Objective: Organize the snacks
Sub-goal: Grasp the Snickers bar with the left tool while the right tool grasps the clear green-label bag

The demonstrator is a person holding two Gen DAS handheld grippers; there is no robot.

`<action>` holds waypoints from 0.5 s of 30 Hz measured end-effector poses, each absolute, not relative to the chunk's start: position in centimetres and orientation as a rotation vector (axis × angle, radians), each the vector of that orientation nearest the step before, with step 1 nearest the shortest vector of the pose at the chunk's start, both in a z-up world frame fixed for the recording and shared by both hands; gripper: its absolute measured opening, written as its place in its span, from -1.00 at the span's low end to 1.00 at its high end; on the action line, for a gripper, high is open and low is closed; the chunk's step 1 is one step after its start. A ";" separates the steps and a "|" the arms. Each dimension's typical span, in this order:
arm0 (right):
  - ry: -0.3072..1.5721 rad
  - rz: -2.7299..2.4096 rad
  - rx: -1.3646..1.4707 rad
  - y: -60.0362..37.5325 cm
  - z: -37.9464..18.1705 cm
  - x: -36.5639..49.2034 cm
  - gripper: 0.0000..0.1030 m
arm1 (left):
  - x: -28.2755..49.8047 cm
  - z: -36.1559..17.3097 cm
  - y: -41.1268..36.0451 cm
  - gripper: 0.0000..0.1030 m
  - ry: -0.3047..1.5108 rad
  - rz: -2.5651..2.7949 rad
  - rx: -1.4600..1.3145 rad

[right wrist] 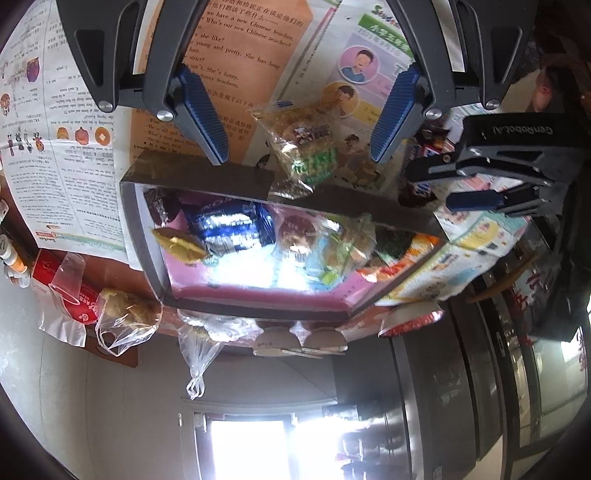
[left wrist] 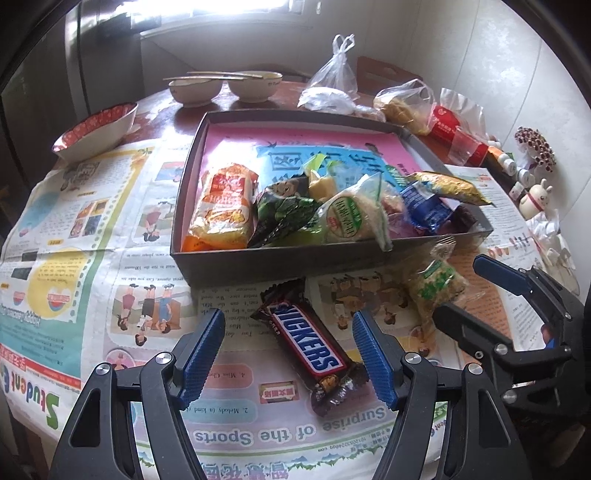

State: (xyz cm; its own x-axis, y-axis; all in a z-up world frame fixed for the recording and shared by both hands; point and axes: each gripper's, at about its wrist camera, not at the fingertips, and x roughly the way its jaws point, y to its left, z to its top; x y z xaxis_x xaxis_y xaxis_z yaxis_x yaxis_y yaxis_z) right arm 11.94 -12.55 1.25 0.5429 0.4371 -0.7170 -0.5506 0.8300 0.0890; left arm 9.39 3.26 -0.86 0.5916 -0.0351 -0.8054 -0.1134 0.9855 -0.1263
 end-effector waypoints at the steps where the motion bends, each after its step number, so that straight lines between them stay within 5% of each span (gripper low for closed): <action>1: 0.809 0.587 -0.163 -12.4 1.0 12.0 0.53 | 9.5 -1.1 3.3 0.42 0.942 0.048 -0.172; 6: 0.810 0.585 -0.212 -11.7 0.0 12.2 0.51 | 10.0 -1.9 3.0 0.42 0.961 0.064 -0.166; 15: 0.806 0.562 -0.232 -11.1 -0.8 12.5 0.13 | 10.2 -2.2 2.8 0.40 0.954 0.034 -0.186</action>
